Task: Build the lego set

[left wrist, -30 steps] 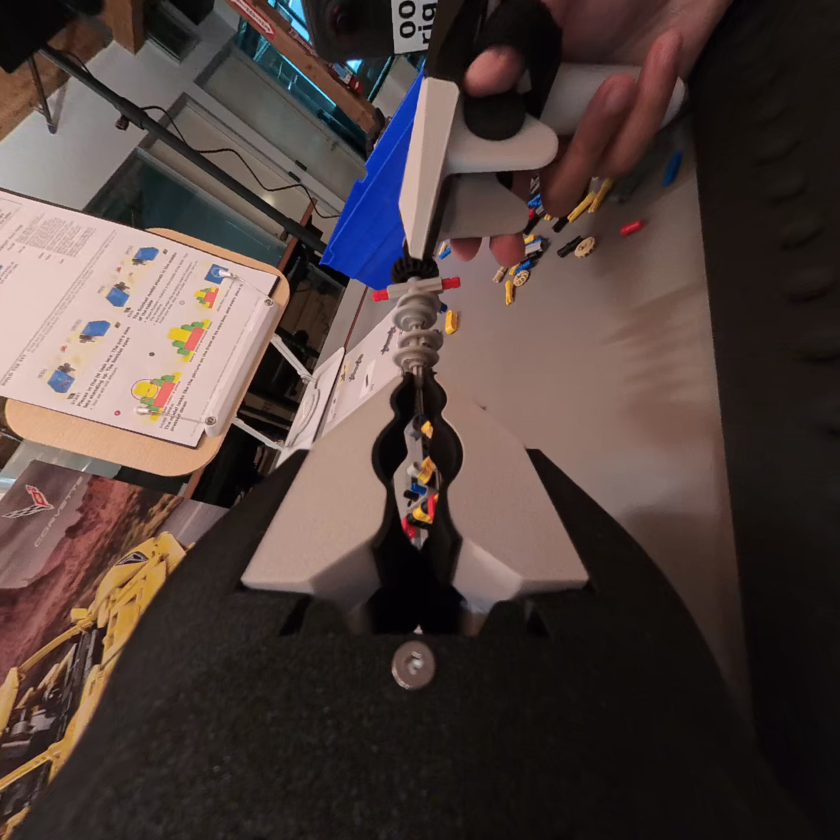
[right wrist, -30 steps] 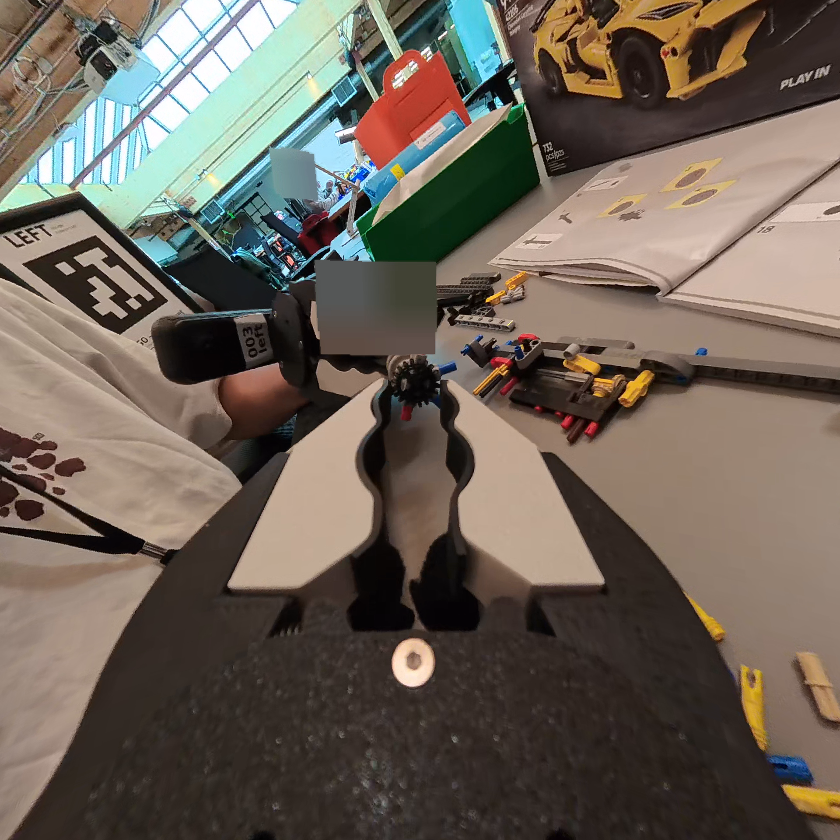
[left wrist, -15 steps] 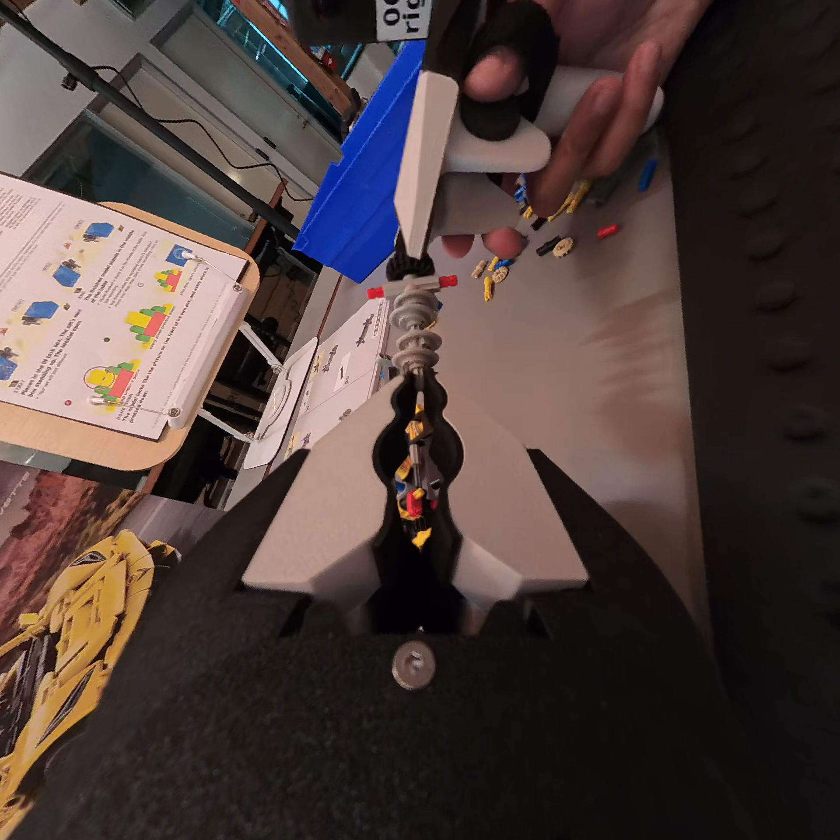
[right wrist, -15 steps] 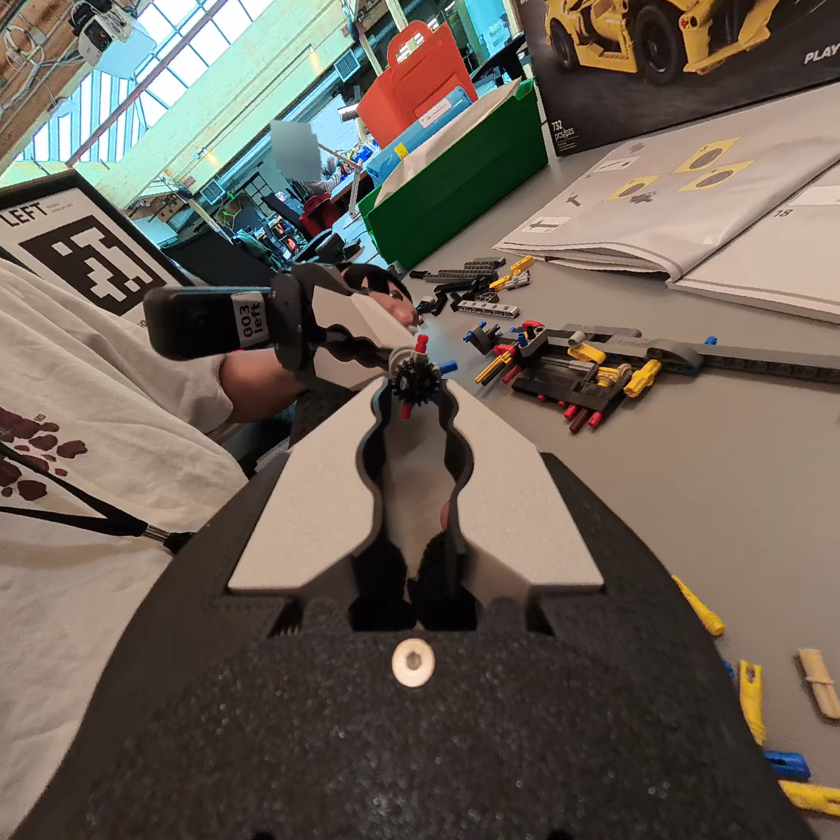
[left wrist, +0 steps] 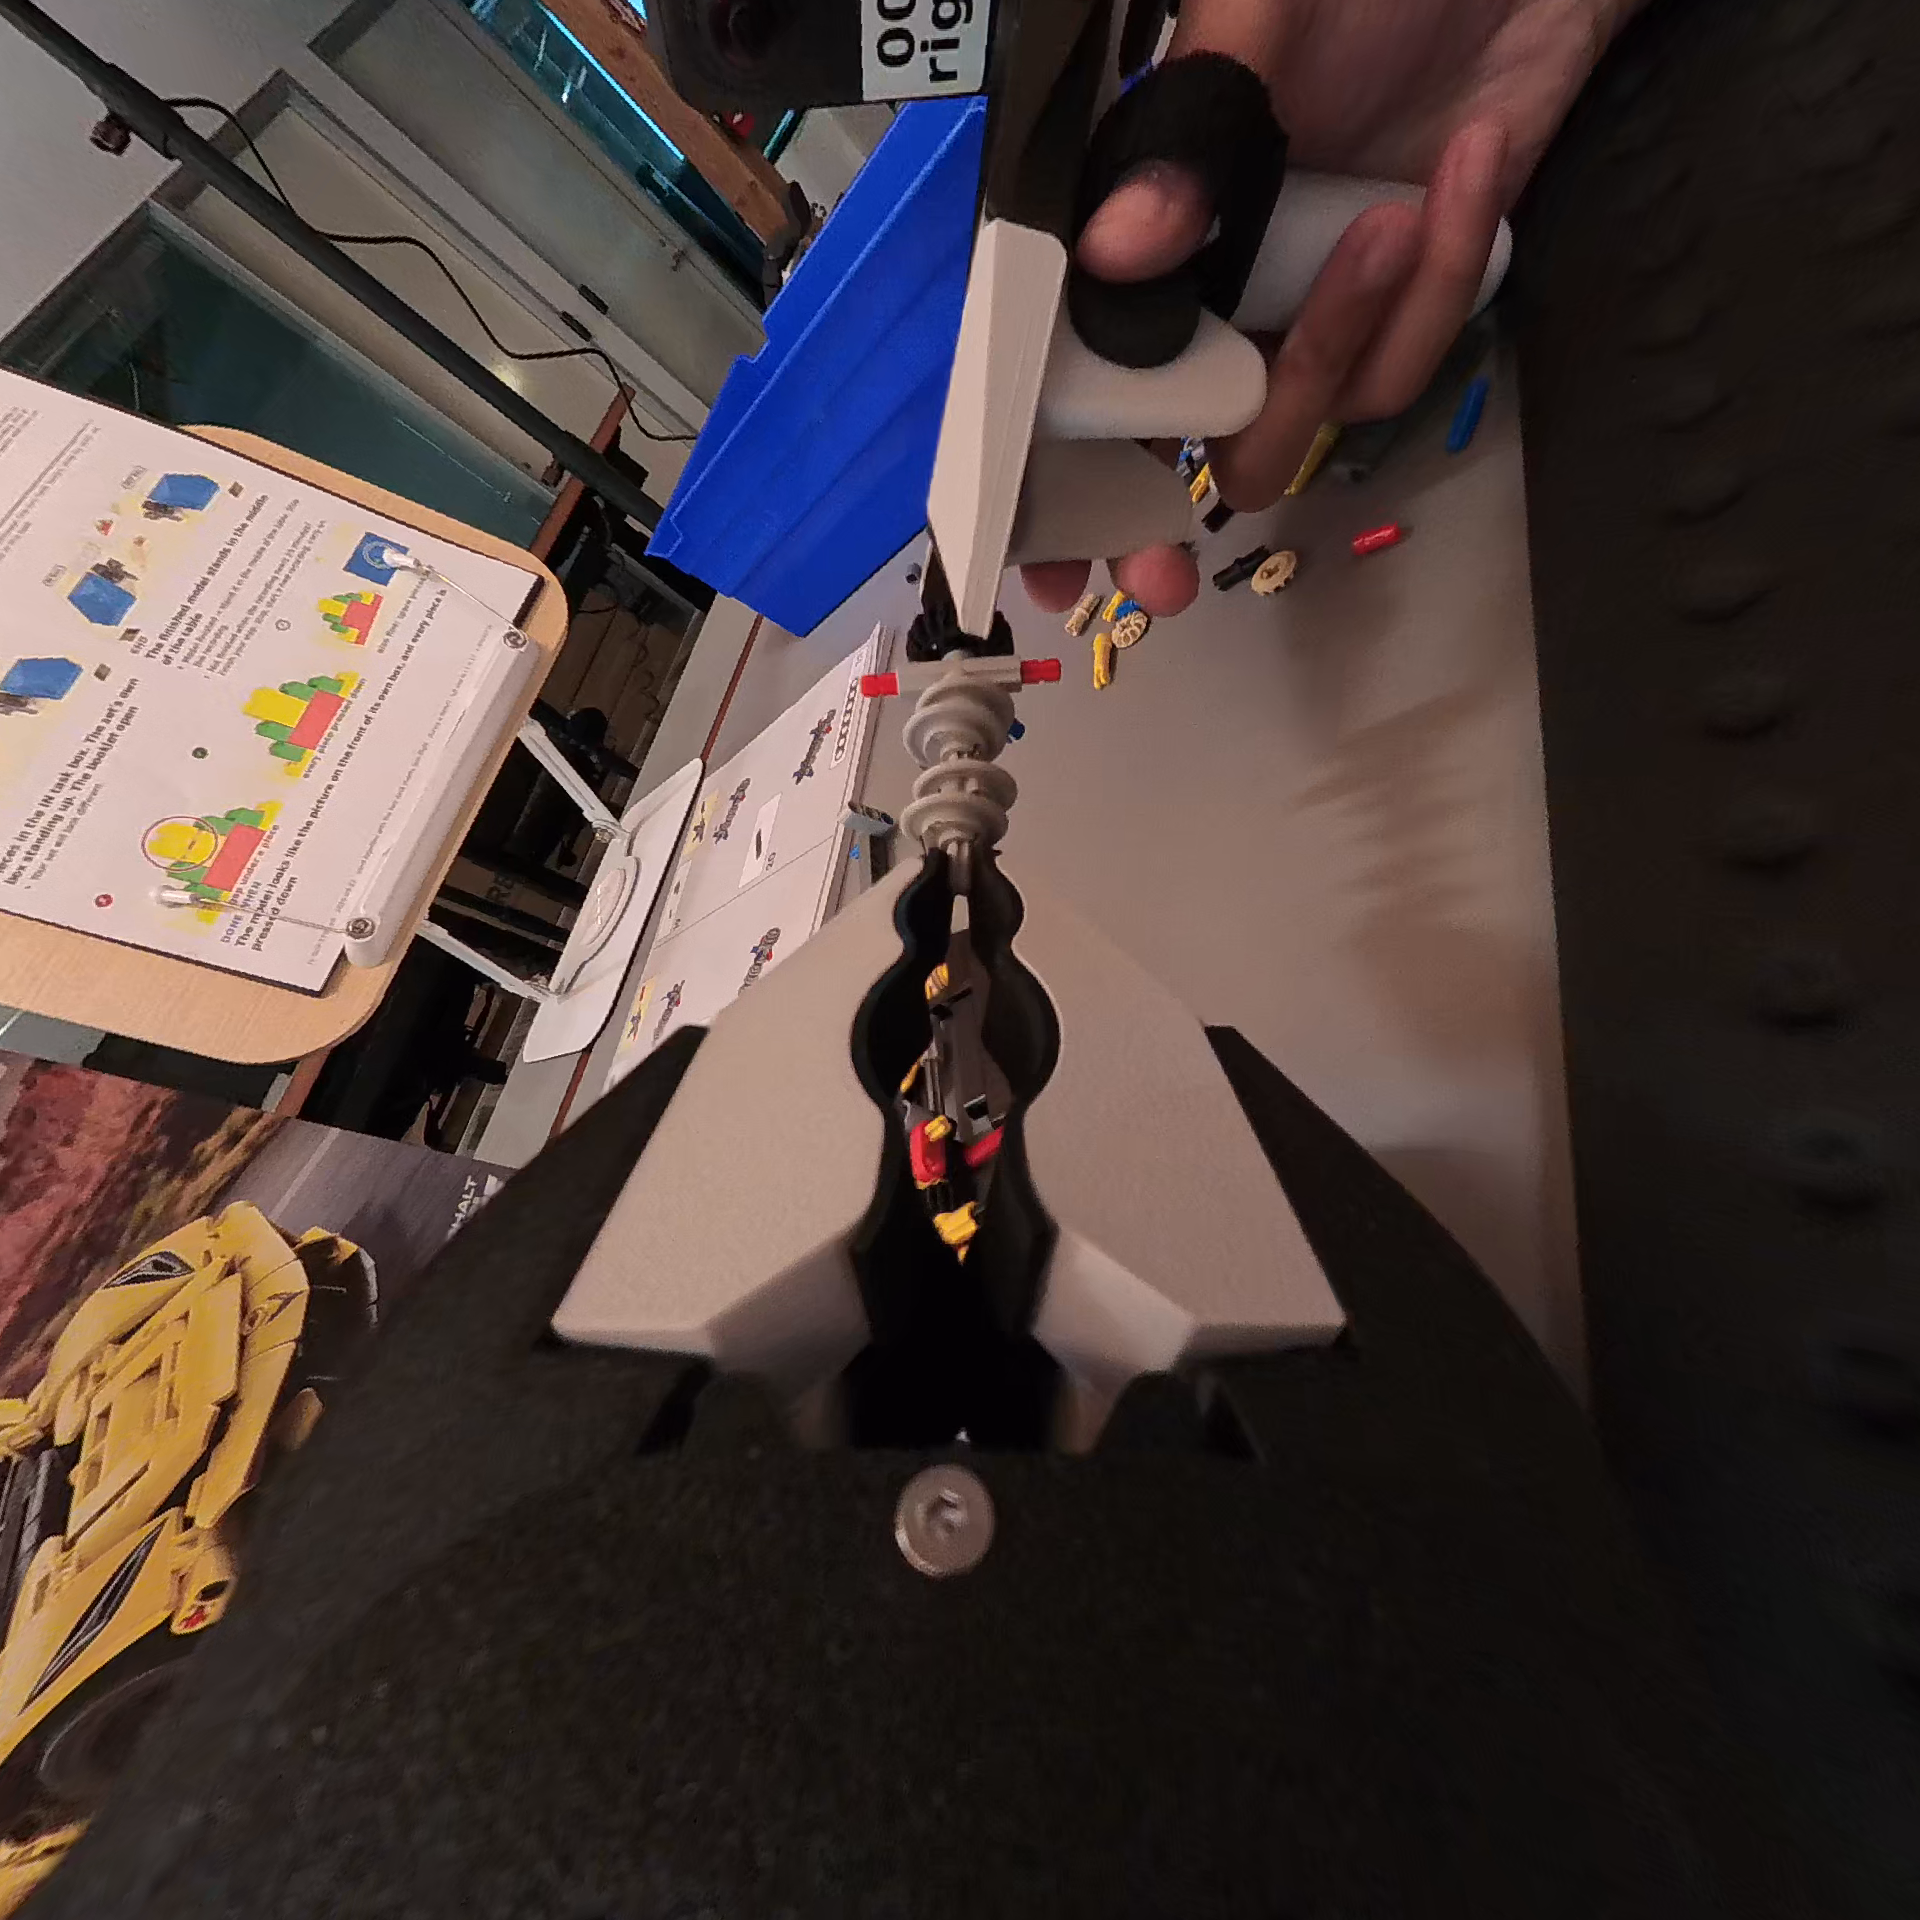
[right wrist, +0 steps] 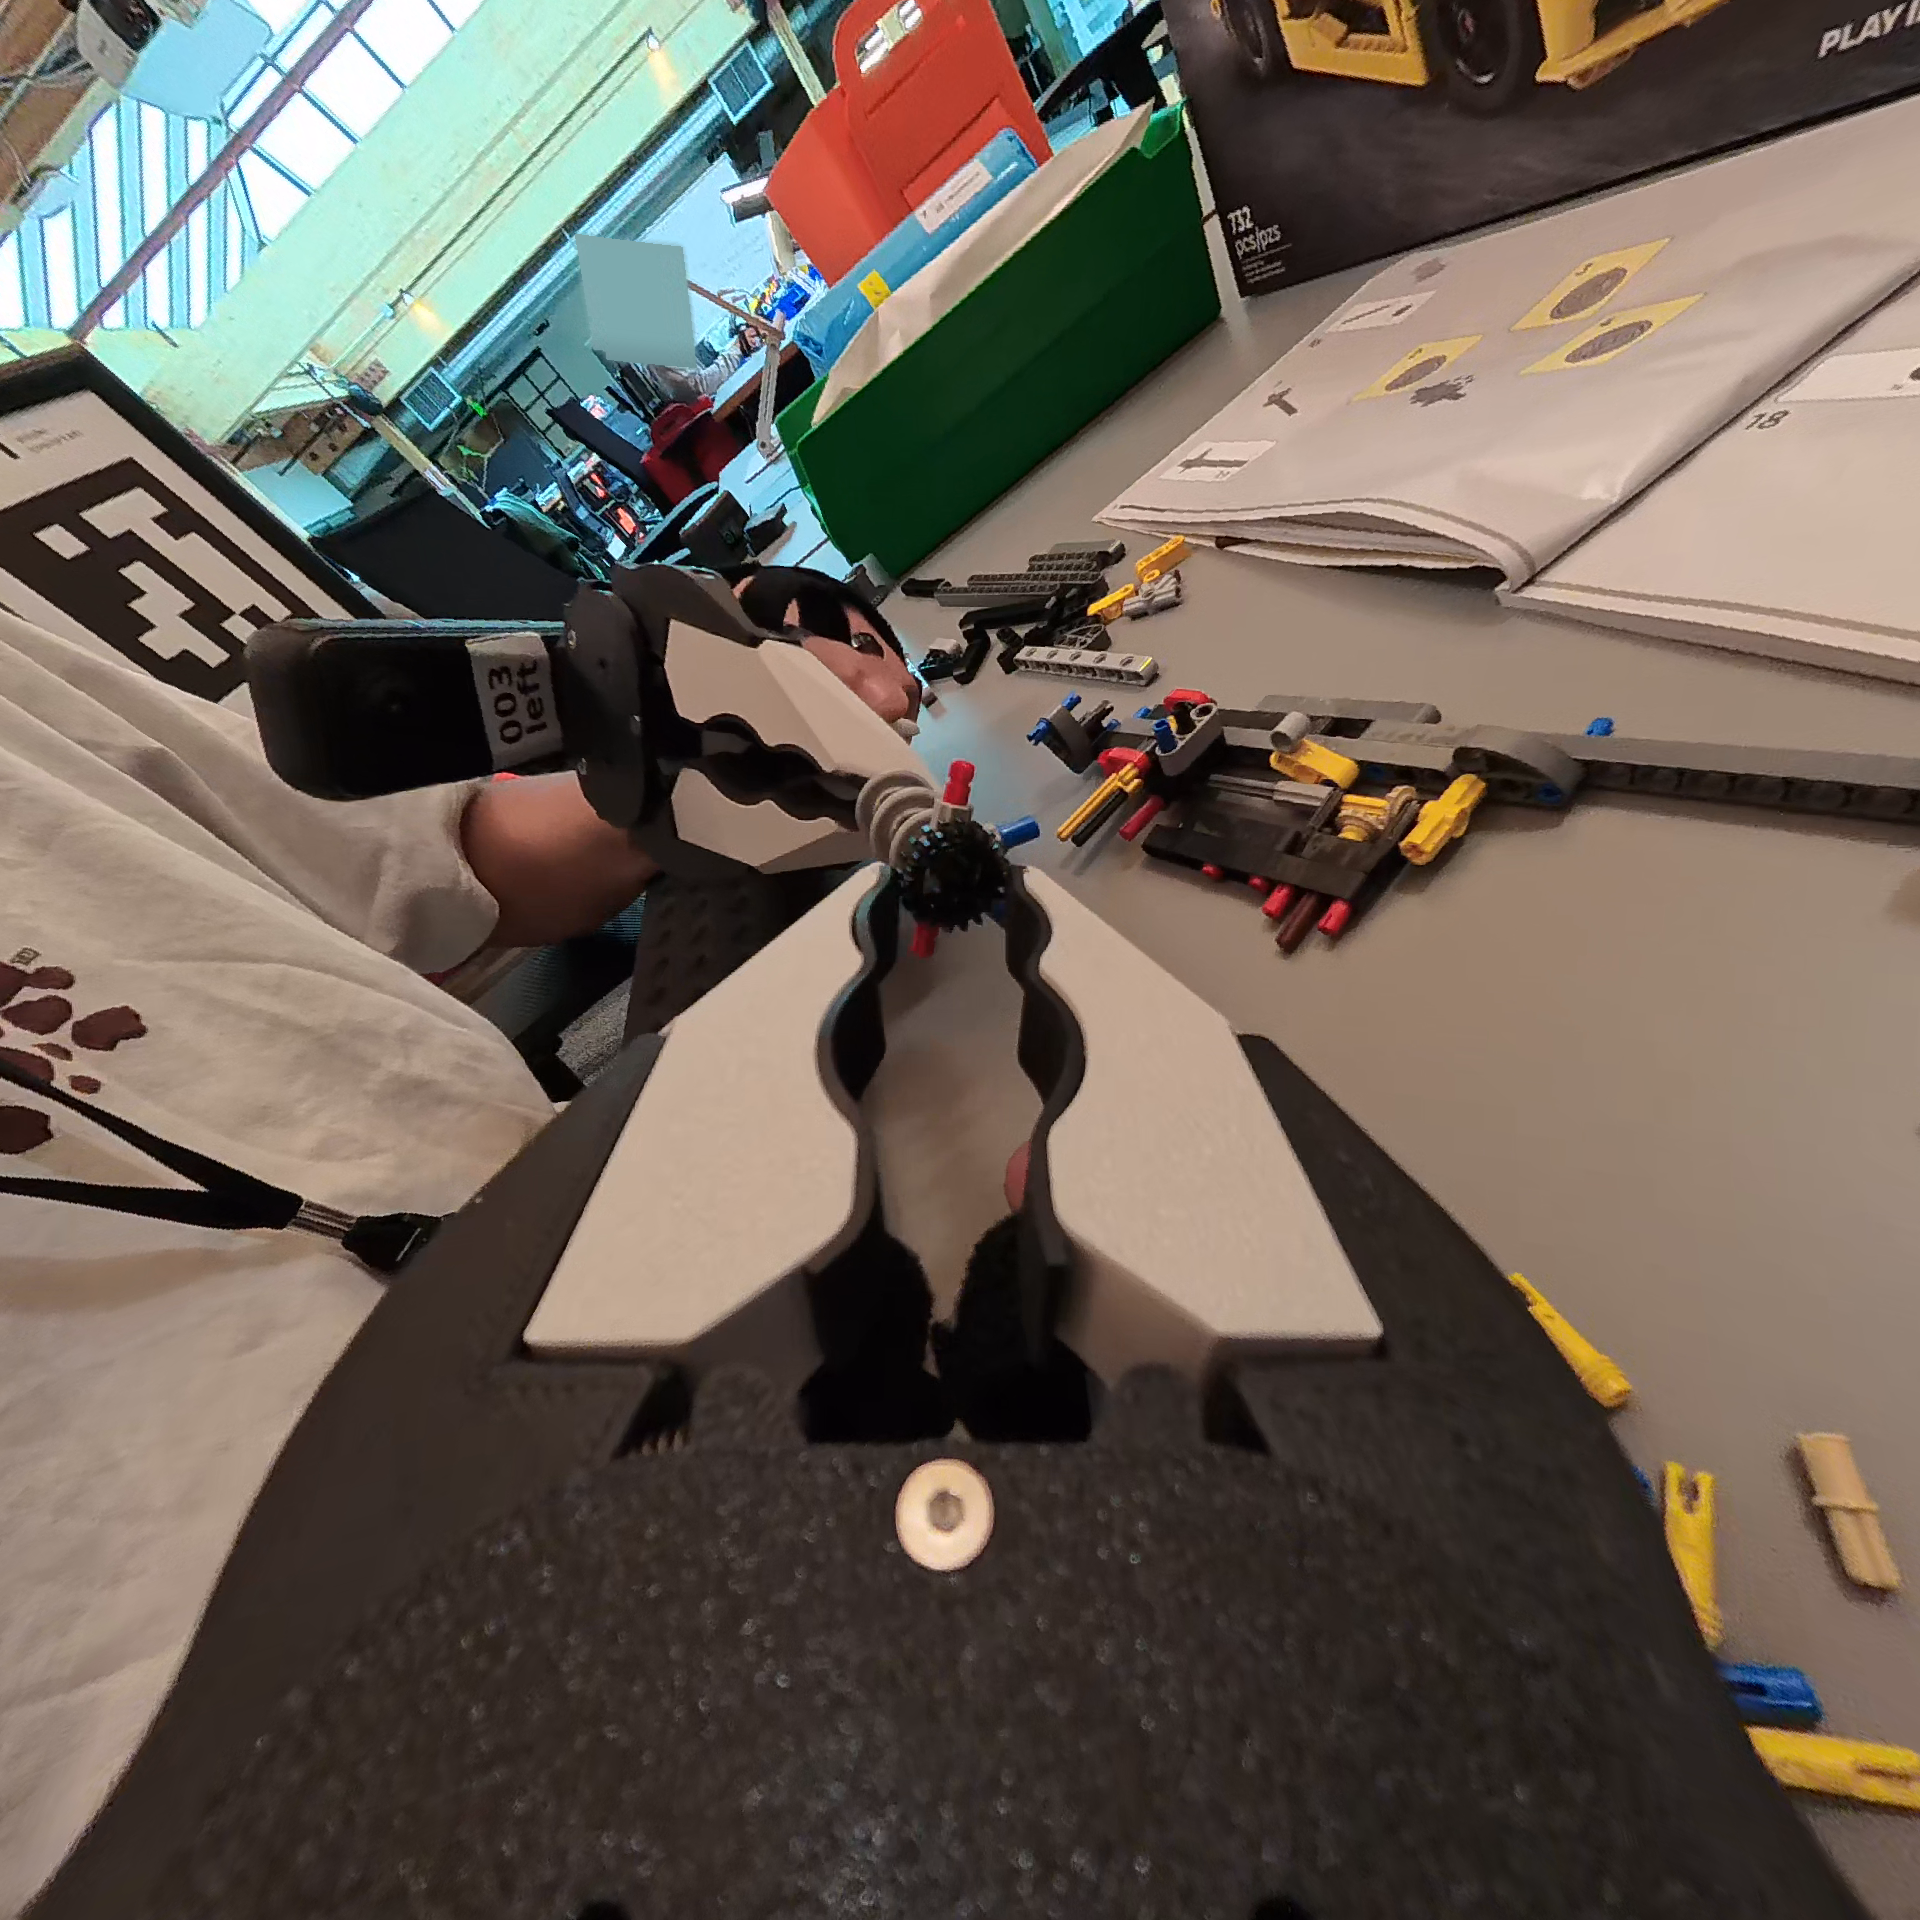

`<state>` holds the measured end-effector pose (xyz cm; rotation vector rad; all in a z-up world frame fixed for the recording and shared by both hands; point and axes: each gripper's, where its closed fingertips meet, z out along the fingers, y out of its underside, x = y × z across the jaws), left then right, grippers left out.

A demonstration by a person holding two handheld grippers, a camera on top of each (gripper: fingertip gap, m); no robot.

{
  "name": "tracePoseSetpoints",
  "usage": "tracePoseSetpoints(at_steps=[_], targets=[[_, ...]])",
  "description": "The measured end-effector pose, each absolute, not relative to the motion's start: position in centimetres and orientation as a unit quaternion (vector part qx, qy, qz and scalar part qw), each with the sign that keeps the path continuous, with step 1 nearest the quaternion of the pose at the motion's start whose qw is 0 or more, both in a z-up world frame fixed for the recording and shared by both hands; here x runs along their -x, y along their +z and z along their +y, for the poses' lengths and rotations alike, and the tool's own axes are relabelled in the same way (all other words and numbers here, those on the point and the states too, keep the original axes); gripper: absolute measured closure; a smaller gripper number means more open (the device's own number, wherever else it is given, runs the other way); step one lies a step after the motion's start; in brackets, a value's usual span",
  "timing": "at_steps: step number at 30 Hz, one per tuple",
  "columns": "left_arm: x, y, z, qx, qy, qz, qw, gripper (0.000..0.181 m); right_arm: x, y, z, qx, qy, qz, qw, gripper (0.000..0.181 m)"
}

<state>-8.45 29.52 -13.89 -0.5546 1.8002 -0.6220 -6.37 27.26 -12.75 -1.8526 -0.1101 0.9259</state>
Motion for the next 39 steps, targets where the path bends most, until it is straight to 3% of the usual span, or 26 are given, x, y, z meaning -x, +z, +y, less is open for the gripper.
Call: tracePoseSetpoints(at_steps=[39], targets=[[8.33,-14.12,29.9,0.243,-0.24,0.762,0.55,0.18,6.55,-13.08,27.54,0.776,0.37,-0.044,0.508,0.162]])
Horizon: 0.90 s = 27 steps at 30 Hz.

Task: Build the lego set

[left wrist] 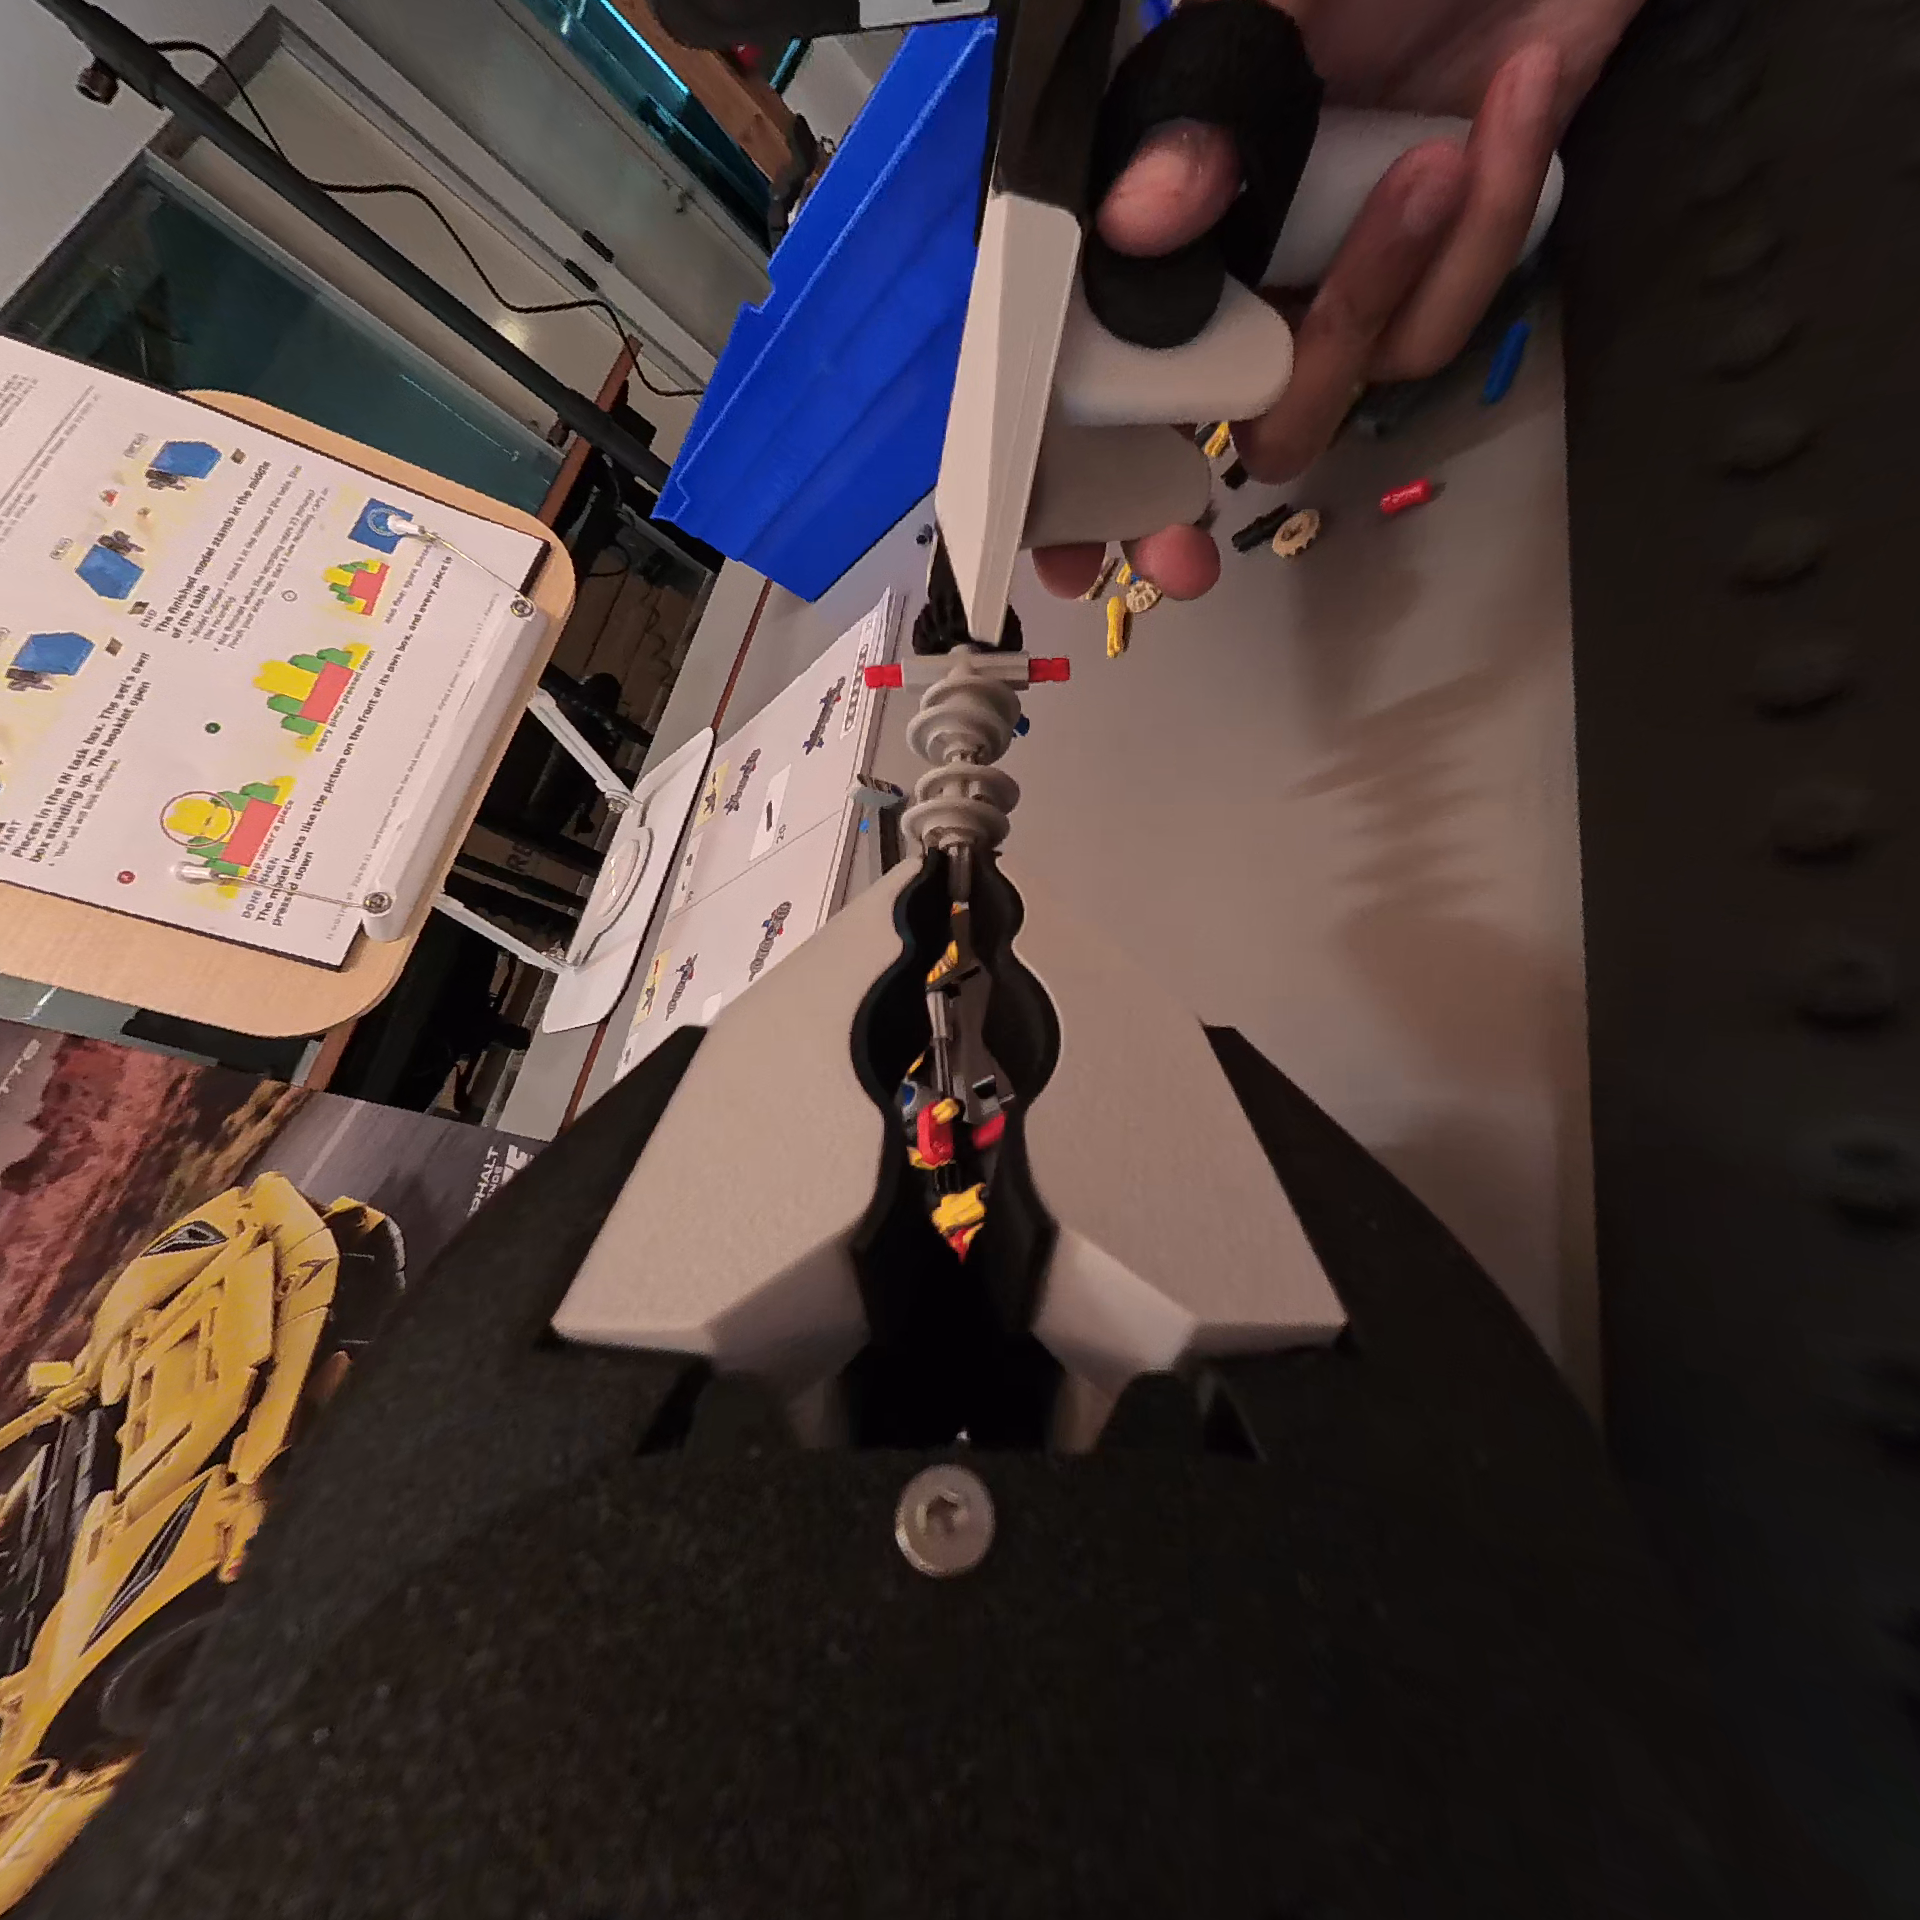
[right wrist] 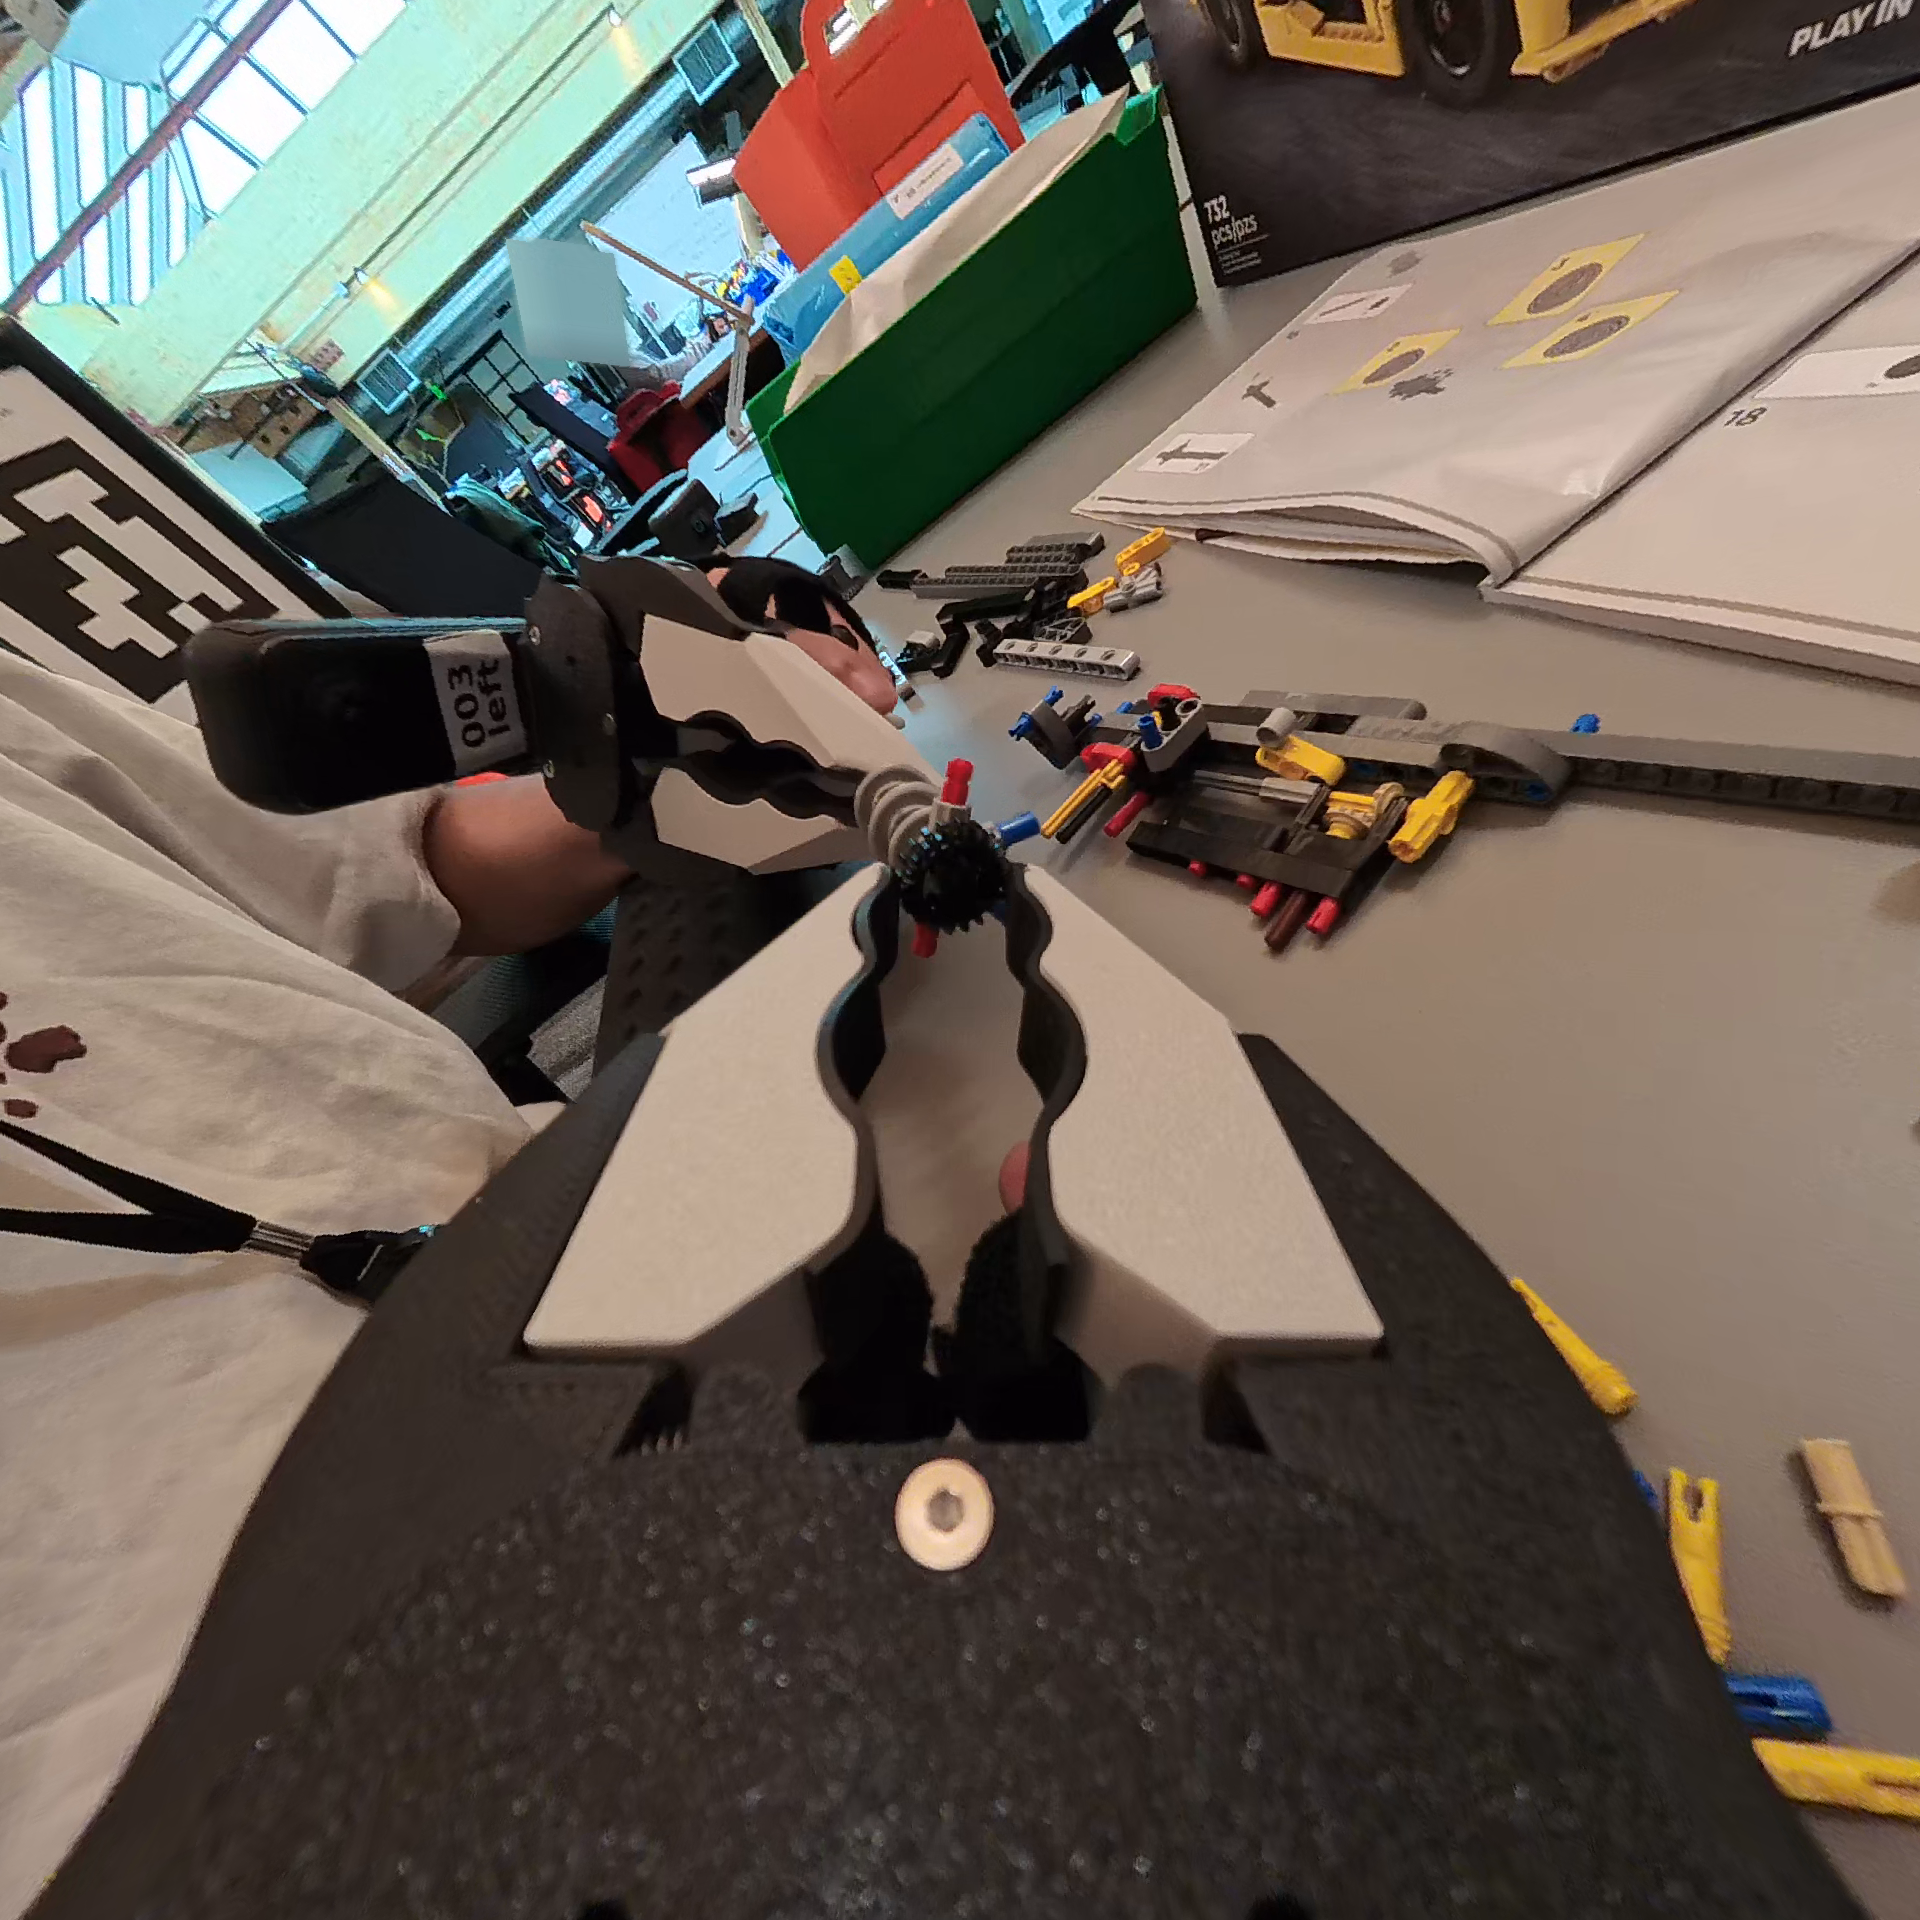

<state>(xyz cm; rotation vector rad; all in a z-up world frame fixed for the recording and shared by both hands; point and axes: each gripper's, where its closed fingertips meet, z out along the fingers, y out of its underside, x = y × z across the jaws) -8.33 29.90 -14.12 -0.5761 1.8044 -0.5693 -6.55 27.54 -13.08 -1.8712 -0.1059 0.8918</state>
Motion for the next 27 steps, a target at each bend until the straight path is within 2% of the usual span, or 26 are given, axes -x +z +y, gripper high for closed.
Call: tracePoseSetpoints(at_steps=[8,13,17,23,27], targets=[[8.4,-14.1,29.8,0.243,-0.242,0.762,0.549,0.18,6.6,-13.0,27.5,0.776,0.369,-0.044,0.509,0.162],[8.1,-13.8,29.9,0.291,-0.296,0.75,0.515,0.179,6.2,-12.2,27.8,0.77,0.298,-0.079,0.558,0.162],[8.5,-13.3,29.7,0.347,-0.382,0.729,0.45,0.177,5.8,-11.6,27.9,0.764,0.251,-0.099,0.586,0.162],[9.2,-12.5,29.0,0.406,-0.522,0.687,0.302,0.17,6.2,-10.9,27.6,0.751,0.2,-0.137,0.614,0.162],[9.7,-12.3,28.8,0.42,-0.567,0.669,0.233,0.176,6.5,-10.2,27.3,0.736,0.192,-0.152,0.631,0.162]])
